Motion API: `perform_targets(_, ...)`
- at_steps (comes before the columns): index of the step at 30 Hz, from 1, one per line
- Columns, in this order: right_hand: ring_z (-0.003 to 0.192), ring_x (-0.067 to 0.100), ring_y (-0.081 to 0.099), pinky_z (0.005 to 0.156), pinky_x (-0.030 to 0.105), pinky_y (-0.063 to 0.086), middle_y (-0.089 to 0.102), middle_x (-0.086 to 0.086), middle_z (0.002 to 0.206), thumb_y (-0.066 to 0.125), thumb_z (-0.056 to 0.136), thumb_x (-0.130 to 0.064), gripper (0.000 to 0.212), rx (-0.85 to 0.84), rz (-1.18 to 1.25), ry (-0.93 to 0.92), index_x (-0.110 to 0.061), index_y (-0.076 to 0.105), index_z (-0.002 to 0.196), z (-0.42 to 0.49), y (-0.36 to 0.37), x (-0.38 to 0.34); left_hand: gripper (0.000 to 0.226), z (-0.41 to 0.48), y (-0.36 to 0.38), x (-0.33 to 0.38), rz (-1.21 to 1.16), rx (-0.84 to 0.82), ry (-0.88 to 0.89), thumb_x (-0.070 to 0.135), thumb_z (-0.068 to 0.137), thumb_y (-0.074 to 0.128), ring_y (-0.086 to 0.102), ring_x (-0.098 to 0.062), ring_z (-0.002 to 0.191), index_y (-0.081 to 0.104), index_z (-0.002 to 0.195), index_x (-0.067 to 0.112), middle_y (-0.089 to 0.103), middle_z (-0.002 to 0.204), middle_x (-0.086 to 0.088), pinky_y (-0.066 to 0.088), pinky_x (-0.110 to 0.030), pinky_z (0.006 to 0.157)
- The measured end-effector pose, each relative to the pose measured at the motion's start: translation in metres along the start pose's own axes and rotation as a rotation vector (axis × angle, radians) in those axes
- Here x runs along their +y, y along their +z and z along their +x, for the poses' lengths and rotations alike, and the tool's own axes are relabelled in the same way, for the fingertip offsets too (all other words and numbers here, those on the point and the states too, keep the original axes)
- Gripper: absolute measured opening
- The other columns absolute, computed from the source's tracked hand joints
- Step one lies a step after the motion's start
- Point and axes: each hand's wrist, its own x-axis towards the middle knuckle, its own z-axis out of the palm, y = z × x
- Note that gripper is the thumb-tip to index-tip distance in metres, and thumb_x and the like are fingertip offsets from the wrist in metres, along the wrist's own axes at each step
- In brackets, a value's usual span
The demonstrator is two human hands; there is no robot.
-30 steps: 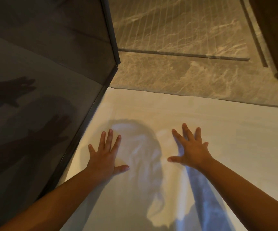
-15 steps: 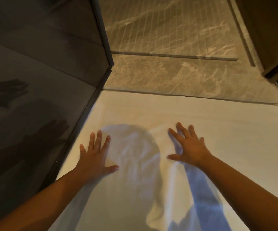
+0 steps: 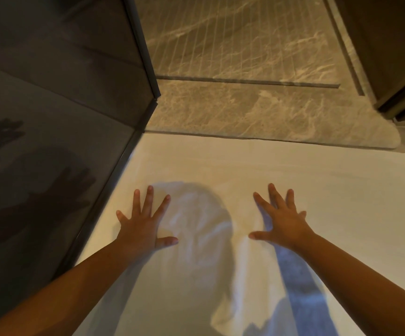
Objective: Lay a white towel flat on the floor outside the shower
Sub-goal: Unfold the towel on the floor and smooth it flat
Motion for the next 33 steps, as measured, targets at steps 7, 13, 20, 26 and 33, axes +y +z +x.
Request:
perform_targets(7,0.137,0.039,-0.025,0.102,0.071,0.016,-0.025,-0.003,0.153,0.06,0.068,-0.068,0.103,-0.003,-0.002,-0.002,-0.041,-0.007,0.142,0.001,-0.002,-0.004,0.109,0.001,-0.003,-0.005,0.0,0.01,0.014,0.085,0.061,0.039,-0.024,-0.037,0.136,-0.021,0.138,0.038,-0.037,0.147,-0.007,0.017,-0.069,0.1)
perform_targets(13,0.137,0.039,-0.025,0.103,0.071,0.015,-0.025,-0.003,0.153,0.059,0.069,-0.068,0.102,0.005,0.007,-0.006,-0.041,-0.006,0.142,0.002,-0.002,-0.005,0.11,0.002,-0.011,-0.006,-0.022,-0.007,0.025,0.083,0.062,0.044,-0.025,-0.038,0.136,-0.02,0.139,0.037,-0.036,0.147,-0.007,0.016,-0.07,0.1)
perform_targets(20,0.141,0.034,-0.016,0.107,0.064,0.018,-0.018,-0.003,0.155,0.056,0.075,-0.065,0.095,0.047,-0.022,-0.042,-0.037,-0.004,0.143,-0.004,-0.003,-0.003,0.112,0.007,-0.018,-0.008,-0.051,-0.035,0.028,0.081,0.06,0.049,-0.026,-0.039,0.135,-0.018,0.139,0.038,-0.035,0.148,-0.006,0.016,-0.071,0.101)
perform_targets(26,0.144,0.024,0.001,0.108,0.053,0.024,-0.007,-0.005,0.157,0.054,0.077,-0.064,0.089,0.075,-0.083,-0.113,-0.034,0.005,0.144,-0.027,-0.025,0.016,0.101,0.003,-0.03,0.007,-0.077,-0.016,0.032,0.075,0.071,0.047,-0.017,-0.035,0.139,-0.008,0.143,0.031,-0.022,0.153,-0.01,0.013,-0.061,0.108)
perform_targets(33,0.141,0.016,0.017,0.107,0.034,0.033,0.006,-0.003,0.157,0.045,0.083,-0.063,0.079,0.055,-0.23,-0.201,-0.03,0.01,0.145,-0.082,-0.048,0.073,0.061,-0.016,-0.076,0.078,-0.161,0.105,0.194,0.046,0.089,0.047,0.019,-0.025,0.139,0.025,0.139,0.018,0.017,0.153,-0.01,0.024,-0.042,0.109)
